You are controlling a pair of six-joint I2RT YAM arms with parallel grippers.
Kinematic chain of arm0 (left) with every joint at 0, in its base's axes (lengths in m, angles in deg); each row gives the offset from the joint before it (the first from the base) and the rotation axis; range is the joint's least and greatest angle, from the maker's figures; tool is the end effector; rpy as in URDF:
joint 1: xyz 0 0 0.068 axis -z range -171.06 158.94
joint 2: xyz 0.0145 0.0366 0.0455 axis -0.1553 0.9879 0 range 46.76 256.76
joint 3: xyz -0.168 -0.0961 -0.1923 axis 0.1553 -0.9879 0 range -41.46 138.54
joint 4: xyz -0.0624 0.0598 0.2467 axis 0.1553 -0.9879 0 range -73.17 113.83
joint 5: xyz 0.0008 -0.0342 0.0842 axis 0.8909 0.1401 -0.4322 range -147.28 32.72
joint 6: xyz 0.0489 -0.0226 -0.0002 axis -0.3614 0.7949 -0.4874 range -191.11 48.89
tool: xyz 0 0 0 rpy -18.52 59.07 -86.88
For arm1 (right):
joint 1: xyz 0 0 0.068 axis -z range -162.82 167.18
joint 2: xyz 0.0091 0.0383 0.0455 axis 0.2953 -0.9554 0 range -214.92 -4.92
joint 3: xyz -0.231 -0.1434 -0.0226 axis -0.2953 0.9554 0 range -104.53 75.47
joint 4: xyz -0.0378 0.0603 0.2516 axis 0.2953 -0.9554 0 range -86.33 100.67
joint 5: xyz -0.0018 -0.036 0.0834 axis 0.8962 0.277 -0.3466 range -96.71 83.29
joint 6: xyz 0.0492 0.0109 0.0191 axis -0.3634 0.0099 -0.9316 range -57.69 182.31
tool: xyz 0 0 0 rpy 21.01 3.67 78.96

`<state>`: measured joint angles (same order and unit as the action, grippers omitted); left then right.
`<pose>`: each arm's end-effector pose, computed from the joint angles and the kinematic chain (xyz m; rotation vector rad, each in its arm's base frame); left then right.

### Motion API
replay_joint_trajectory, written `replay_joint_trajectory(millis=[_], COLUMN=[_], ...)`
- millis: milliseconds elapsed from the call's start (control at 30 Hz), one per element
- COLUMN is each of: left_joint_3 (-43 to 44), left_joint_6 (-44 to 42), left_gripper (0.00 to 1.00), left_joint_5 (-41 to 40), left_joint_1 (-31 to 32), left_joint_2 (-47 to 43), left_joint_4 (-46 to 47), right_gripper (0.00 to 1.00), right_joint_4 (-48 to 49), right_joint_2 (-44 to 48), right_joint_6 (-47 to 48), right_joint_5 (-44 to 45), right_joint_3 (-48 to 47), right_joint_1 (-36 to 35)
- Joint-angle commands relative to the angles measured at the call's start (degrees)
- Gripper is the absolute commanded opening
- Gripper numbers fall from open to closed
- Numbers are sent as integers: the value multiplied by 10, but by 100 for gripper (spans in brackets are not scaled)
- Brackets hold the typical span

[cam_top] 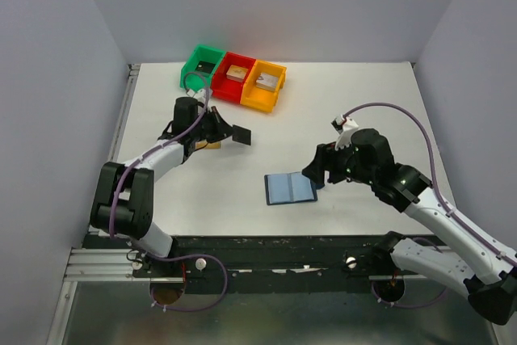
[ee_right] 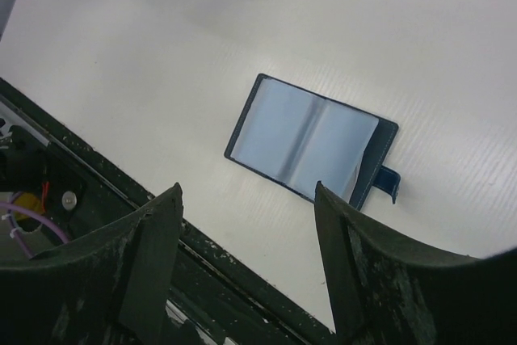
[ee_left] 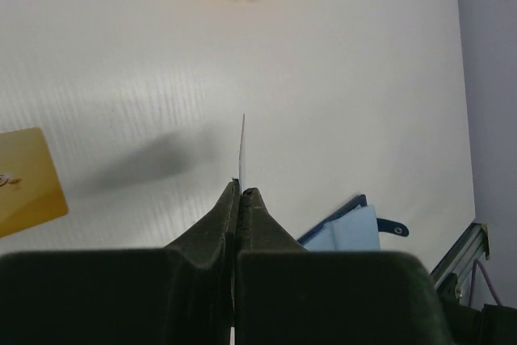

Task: Take the credit cards out of the card holder
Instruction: Place the credit card at the center of the board.

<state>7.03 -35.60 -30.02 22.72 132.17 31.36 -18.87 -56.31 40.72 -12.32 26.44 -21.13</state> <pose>0.3096 -0.0928 0.2257 -0.1064 2.1810 -1.0035 0.1511 0.1239 0.3120 -0.3809 2.1777 0.7067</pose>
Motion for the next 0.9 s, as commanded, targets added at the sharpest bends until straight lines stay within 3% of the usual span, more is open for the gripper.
replay_joint_trajectory(millis=[0,267,700,867], left_joint_3=[-8,12,40,36], left_joint_6=[56,75,72,65], left_gripper=[0,0,0,6], left_joint_5=[37,66,78,86], left_joint_1=[-28,-33,-44,-53], left_joint_2=[61,150,212,217], left_joint_4=[91,131,125,119], right_gripper=[73,73,73,73], right_joint_4=[37,43,49,48], right_joint_2=[-2,-25,-58,-63], right_joint_6=[-14,4,9,10], right_joint_5=[-38,-53,-72,-64], right_joint_3=[20,29,26,26], right_joint_1=[-1,-1,-2,-2])
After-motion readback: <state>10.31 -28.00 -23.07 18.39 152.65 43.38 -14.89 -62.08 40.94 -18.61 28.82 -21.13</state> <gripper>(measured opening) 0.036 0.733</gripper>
